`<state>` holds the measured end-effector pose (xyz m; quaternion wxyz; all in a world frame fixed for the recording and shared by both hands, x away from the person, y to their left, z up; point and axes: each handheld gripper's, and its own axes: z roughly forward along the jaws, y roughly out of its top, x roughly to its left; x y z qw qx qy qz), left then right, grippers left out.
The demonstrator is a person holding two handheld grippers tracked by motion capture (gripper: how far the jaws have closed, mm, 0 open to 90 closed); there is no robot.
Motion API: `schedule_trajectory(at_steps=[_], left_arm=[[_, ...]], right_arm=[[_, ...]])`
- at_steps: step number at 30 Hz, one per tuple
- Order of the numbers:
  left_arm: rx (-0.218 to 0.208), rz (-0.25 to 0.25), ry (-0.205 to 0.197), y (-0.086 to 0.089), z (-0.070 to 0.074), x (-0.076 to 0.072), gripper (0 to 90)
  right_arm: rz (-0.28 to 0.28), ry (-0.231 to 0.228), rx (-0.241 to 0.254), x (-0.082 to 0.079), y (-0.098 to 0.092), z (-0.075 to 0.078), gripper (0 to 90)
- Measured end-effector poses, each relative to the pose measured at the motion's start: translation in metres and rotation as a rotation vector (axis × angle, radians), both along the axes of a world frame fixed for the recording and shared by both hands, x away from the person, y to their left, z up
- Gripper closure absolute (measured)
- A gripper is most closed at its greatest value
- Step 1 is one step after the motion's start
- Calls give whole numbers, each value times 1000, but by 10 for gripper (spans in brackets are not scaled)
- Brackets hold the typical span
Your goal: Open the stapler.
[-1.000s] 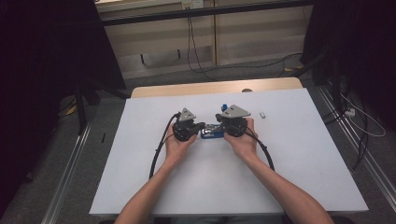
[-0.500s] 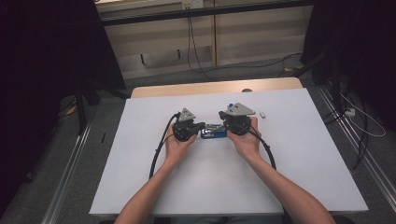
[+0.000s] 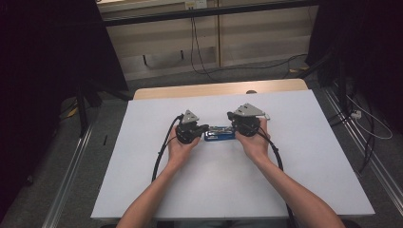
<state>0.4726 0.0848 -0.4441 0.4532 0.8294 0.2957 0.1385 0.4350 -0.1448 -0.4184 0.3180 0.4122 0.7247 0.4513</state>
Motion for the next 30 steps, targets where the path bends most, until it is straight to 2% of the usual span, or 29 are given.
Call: schedule_trajectory(at_steps=[3, 5, 7, 10, 18, 25, 30], left_arm=[[3, 3, -1, 0, 0, 0, 900], [3, 1, -2, 0, 0, 0, 900], [4, 1, -2, 0, 0, -1, 900], [2, -1, -2, 0, 0, 0, 900], [-7, 4, 1, 0, -1, -1, 900], [-6, 5, 4, 0, 0, -1, 900], [-7, 5, 5, 0, -1, -1, 900]], right_arm=[[-14, 1, 3, -1, -6, 0, 900], [2, 0, 15, -1, -10, -1, 900], [2, -3, -3, -2, -13, -2, 900], [-7, 3, -3, -4, -18, -4, 900], [-1, 25, 39, -5, -27, -7, 900], [4, 27, 24, -6, -30, -10, 900], [-25, 38, 27, -5, -38, -12, 900]])
